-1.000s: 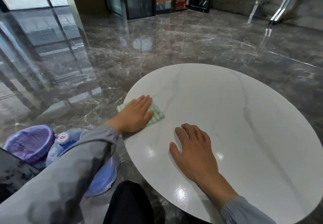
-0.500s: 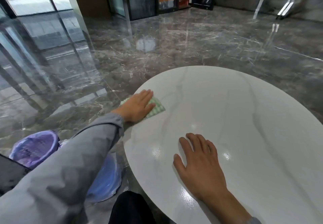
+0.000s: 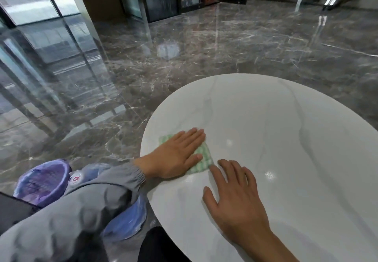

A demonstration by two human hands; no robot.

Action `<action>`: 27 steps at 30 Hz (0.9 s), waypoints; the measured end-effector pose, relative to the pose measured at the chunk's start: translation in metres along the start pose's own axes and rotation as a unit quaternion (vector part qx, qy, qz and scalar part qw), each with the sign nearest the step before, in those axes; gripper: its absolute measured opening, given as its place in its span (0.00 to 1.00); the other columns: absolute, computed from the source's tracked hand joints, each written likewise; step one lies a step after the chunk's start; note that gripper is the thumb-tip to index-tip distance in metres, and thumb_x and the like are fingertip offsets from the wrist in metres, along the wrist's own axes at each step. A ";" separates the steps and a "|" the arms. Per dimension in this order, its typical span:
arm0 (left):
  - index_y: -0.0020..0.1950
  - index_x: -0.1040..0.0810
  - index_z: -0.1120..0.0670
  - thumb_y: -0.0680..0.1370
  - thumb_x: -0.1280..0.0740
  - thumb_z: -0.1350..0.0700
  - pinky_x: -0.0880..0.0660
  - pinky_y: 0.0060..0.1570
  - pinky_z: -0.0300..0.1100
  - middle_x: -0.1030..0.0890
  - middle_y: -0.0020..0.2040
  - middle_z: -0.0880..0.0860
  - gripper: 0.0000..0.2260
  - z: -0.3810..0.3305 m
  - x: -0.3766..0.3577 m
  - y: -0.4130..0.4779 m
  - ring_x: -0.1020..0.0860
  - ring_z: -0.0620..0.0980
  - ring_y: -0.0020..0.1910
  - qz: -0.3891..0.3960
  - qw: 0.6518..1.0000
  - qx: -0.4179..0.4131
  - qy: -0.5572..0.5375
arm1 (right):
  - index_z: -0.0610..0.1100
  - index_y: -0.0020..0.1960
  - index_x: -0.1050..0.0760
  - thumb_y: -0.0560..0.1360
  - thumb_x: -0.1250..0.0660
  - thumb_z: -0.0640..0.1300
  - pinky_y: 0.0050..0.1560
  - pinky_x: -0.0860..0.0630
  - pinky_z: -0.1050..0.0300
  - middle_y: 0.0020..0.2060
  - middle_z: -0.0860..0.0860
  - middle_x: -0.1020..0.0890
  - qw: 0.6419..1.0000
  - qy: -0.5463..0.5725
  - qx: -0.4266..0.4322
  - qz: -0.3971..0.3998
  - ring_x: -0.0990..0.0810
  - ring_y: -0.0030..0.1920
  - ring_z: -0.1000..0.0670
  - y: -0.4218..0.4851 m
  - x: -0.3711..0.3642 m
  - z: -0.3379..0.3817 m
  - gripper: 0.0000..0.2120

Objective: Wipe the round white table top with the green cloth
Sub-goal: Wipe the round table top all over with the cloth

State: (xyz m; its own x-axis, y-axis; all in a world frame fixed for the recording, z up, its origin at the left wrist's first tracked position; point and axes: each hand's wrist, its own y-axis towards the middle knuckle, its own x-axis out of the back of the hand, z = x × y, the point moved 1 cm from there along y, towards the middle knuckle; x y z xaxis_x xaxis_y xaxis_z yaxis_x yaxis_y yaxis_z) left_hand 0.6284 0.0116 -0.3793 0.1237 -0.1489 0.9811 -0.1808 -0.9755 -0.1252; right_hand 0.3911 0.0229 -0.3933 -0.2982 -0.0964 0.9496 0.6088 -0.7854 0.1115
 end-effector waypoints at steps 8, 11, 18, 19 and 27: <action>0.86 0.55 0.53 0.88 0.52 0.42 0.58 0.81 0.45 0.56 0.86 0.52 0.30 0.095 0.027 0.084 0.58 0.50 0.85 0.002 0.991 0.136 -0.003 | 0.49 0.68 0.25 0.77 0.37 0.56 0.73 0.33 0.38 0.69 0.50 0.25 0.998 0.009 0.014 -0.064 0.29 0.72 0.44 -0.003 -0.009 -0.004 0.22; 0.86 0.54 0.56 0.88 0.53 0.42 0.57 0.82 0.47 0.55 0.86 0.54 0.30 0.117 0.033 0.112 0.56 0.53 0.85 -0.008 0.983 0.181 0.007 | 0.50 0.68 0.26 0.78 0.38 0.57 0.74 0.35 0.40 0.69 0.52 0.27 0.998 0.008 0.011 -0.054 0.31 0.72 0.46 -0.001 -0.006 -0.003 0.21; 0.86 0.57 0.53 0.87 0.55 0.40 0.60 0.82 0.47 0.59 0.86 0.51 0.31 0.035 0.016 0.075 0.61 0.48 0.84 0.013 0.997 0.072 -0.001 | 0.50 0.67 0.26 0.77 0.38 0.57 0.73 0.34 0.39 0.68 0.51 0.26 0.998 0.009 0.008 -0.059 0.30 0.72 0.45 0.001 -0.005 -0.002 0.22; 0.86 0.58 0.52 0.86 0.57 0.38 0.62 0.82 0.47 0.60 0.86 0.49 0.32 0.014 0.009 0.060 0.62 0.46 0.84 0.013 0.999 0.029 0.002 | 0.50 0.67 0.25 0.77 0.38 0.57 0.73 0.34 0.39 0.68 0.50 0.26 0.998 0.006 0.010 -0.062 0.30 0.72 0.44 0.001 -0.007 -0.003 0.22; 0.86 0.56 0.49 0.85 0.56 0.37 0.63 0.80 0.40 0.59 0.85 0.45 0.31 0.025 0.009 0.062 0.61 0.43 0.84 0.013 1.000 -0.003 0.000 | 0.49 0.68 0.24 0.77 0.38 0.57 0.73 0.35 0.39 0.69 0.49 0.24 0.996 0.001 0.020 -0.088 0.28 0.72 0.43 0.000 -0.016 -0.006 0.22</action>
State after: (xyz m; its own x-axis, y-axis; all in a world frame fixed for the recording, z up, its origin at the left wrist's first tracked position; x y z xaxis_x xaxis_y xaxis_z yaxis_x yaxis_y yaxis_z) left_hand 0.6427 -0.0546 -0.3819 0.1198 -0.1736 0.9775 -0.1894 -0.9705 -0.1491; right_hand 0.3913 0.0213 -0.4101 -0.4049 0.0390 0.9135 0.5754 -0.7656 0.2877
